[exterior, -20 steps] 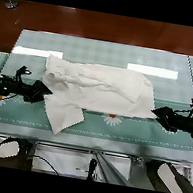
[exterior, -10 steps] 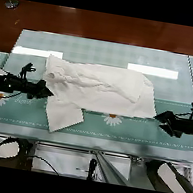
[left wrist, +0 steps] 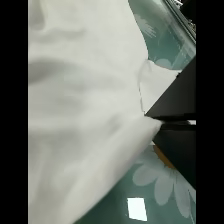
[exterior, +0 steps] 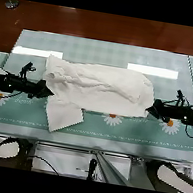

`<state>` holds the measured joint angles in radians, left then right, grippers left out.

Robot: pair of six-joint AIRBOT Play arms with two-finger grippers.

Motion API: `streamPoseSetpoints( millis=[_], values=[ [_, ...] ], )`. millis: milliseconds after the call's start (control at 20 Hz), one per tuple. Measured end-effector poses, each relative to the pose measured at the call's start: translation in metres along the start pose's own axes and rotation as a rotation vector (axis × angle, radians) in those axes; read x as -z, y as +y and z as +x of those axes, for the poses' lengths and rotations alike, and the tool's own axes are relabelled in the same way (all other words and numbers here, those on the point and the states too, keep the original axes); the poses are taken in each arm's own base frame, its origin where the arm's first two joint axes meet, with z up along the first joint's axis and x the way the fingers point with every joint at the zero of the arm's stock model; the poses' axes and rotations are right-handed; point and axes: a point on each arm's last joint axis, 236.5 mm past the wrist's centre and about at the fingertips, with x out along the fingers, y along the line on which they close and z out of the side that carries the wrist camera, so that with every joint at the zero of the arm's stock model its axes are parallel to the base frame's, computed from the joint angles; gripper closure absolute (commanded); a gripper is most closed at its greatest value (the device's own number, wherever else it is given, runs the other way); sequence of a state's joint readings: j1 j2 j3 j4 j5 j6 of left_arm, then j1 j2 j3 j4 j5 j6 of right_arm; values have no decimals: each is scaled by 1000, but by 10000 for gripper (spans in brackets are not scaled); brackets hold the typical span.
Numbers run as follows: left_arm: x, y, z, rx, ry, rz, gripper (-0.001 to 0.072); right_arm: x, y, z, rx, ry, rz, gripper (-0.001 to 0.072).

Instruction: Fold the shirts.

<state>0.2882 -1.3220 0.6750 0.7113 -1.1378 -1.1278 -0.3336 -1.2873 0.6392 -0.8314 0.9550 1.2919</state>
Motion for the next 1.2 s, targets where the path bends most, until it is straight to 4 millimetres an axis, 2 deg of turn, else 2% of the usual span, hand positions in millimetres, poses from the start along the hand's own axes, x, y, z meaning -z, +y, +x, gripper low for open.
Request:
streamPoseSetpoints(
  millis=[100,150,200,250,350,400,500,550,650,700,800,900,1000,1050,1150,1200],
  values=[
    [-20,-24,-15,46,-72,45,682,-28,37,-17,-53,-46,-77,693],
    [-38,-48,-30,89,-142,93,682,-41,58,-34,-73,-69,-136,693],
    [-55,-75,-50,132,-217,151,682,-64,88,-60,-107,-142,-198,693],
    [-76,-110,-79,177,-319,226,683,-81,115,-89,-128,-213,-262,693],
    [-101,-185,-152,244,-537,403,683,-104,179,-167,-172,-388,-411,693],
    [-105,-222,-194,254,-654,501,683,-105,208,-212,-182,-484,-489,693],
    [-89,-283,-270,247,-862,669,683,-88,250,-296,-168,-674,-620,693],
    [-72,-307,-305,218,-956,744,683,-69,263,-332,-151,-755,-674,693],
    [-30,-337,-360,135,-1116,850,683,-27,275,-388,-100,-888,-755,693],
    [-6,-344,-381,83,-1183,889,683,-4,275,-414,-61,-962,-781,693],
    [38,-350,-417,-23,-1317,935,683,38,265,-455,17,-1086,-796,693],
    [77,-349,-443,-125,-1428,969,683,78,253,-485,68,-1185,-782,693],
    [114,-344,-463,-217,-1519,995,683,110,239,-498,98,-1231,-754,693],
    [125,-339,-466,-265,-1532,998,682,123,232,-501,105,-1240,-736,693],
    [139,-326,-472,-349,-1552,994,682,139,221,-495,111,-1214,-703,693],
    [139,-319,-472,-381,-1552,984,682,142,216,-489,114,-1189,-689,693]
  ],
)
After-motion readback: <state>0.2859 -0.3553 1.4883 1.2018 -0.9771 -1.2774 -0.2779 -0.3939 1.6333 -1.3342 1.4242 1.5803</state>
